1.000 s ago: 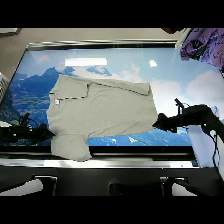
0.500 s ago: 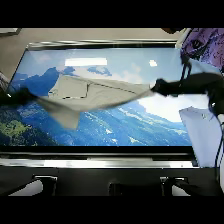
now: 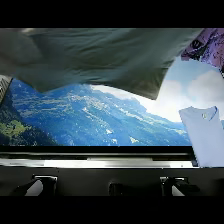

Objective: Fold the clothes and pants, and hang the long-sleeved shirts on hangers.

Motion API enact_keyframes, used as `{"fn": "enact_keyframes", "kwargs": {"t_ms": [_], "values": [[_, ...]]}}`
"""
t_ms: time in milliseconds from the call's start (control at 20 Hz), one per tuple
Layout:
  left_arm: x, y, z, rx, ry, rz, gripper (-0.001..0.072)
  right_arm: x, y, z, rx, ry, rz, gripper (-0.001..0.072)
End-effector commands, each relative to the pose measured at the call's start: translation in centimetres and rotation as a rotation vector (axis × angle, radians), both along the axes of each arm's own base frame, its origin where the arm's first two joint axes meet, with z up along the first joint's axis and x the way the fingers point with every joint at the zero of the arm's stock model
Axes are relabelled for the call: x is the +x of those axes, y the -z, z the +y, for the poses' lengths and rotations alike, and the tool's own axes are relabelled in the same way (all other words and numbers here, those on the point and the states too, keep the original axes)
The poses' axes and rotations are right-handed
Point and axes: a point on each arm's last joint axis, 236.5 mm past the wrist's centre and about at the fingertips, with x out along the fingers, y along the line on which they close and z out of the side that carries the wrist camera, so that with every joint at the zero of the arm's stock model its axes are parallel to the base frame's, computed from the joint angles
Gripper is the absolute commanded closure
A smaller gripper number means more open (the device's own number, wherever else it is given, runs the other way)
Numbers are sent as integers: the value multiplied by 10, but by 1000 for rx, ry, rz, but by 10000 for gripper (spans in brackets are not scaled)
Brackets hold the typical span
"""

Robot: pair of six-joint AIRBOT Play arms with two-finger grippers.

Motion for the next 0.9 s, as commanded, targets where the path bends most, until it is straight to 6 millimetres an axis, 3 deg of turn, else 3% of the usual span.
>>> {"fn": "enact_keyframes", "kwargs": {"t_ms": [0, 100, 200, 300, 400, 500, 650, 850], "values": [[-84, -40, 8, 54, -172, -132, 685, -88, -54, -13, 40, 76, -152, 676], [-107, -45, 12, 45, -224, -161, 686, -108, -62, -21, 68, 115, -177, 676], [-111, -46, 11, 39, -225, -168, 686, -105, -57, -28, 85, 151, -146, 676], [-90, -33, 12, 35, -196, -120, 686, -78, -32, -32, 82, 168, -45, 676], [-47, 4, 10, 41, -111, 17, 686, -33, 13, -33, 67, 168, 122, 676], [2, 64, 13, -2, -34, 205, 686, 17, 68, -33, 51, 165, 306, 675], [79, 177, 24, -129, 50, 475, 685, 95, 167, -35, -7, 147, 565, 675], [154, 353, 13, -183, 176, 822, 685, 183, 308, -39, -76, 109, 803, 674]]}}
